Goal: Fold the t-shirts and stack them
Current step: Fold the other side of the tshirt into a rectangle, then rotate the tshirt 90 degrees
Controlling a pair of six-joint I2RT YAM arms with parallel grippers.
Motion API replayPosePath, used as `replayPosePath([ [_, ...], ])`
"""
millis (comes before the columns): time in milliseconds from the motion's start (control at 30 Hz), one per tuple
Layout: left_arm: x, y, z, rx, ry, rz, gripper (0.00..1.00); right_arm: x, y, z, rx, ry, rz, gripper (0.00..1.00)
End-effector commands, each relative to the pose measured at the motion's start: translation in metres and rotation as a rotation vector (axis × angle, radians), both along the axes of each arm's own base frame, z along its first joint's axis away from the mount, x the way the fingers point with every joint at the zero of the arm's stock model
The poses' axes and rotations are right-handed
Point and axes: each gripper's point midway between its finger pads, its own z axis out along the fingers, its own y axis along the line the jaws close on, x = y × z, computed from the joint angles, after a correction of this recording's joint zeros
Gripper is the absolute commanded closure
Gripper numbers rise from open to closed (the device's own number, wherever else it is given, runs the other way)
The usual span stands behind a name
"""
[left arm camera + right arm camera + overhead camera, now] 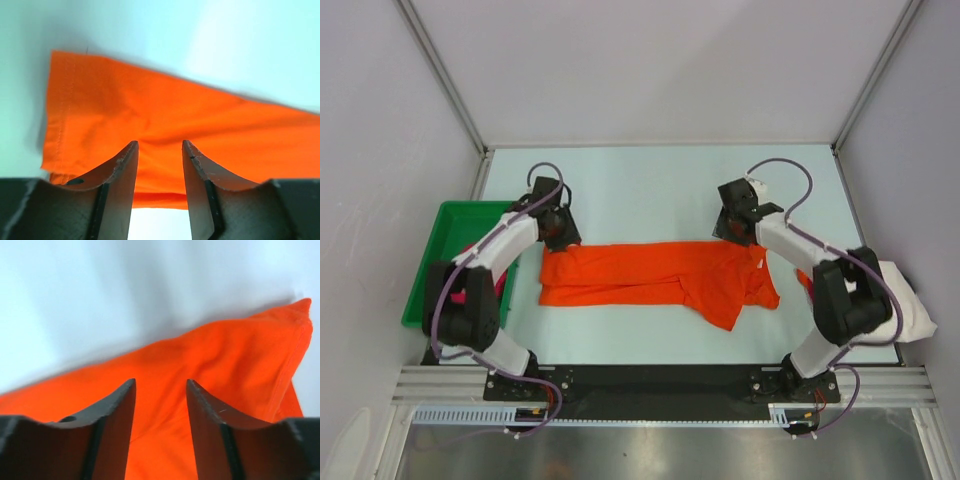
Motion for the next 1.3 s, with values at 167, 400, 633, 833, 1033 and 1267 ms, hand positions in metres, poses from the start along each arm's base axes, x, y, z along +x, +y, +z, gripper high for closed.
replayPosePath([
  [167,-0.006,-0.002,0.057,0.088,-0.280,-0.069,0.54,-0.063,0.015,0.070,-0.071,-0.179,0.046,0.45],
  [400,0.031,0.006,0.055,0.192,-0.249,-0.050,0.58,-0.143,0.018,0.051,-0.092,-0.134,0.035,0.46],
  [633,0.074,-0.001,0.017,0.230,-0.137,-0.091,0.62,-0.204,0.015,0.035,-0.090,-0.086,0.038,0.48],
  [833,0.080,-0.003,-0.014,0.195,-0.054,-0.103,0.64,-0.228,0.002,0.026,-0.142,-0.044,-0.002,0.50],
  [1033,0.081,0.013,-0.034,0.190,-0.001,-0.064,0.64,-0.228,-0.003,0.029,-0.168,-0.045,-0.017,0.50],
  [1267,0.070,0.020,-0.051,0.203,0.057,-0.031,0.65,-0.221,-0.006,0.013,-0.262,0.032,-0.047,0.53],
])
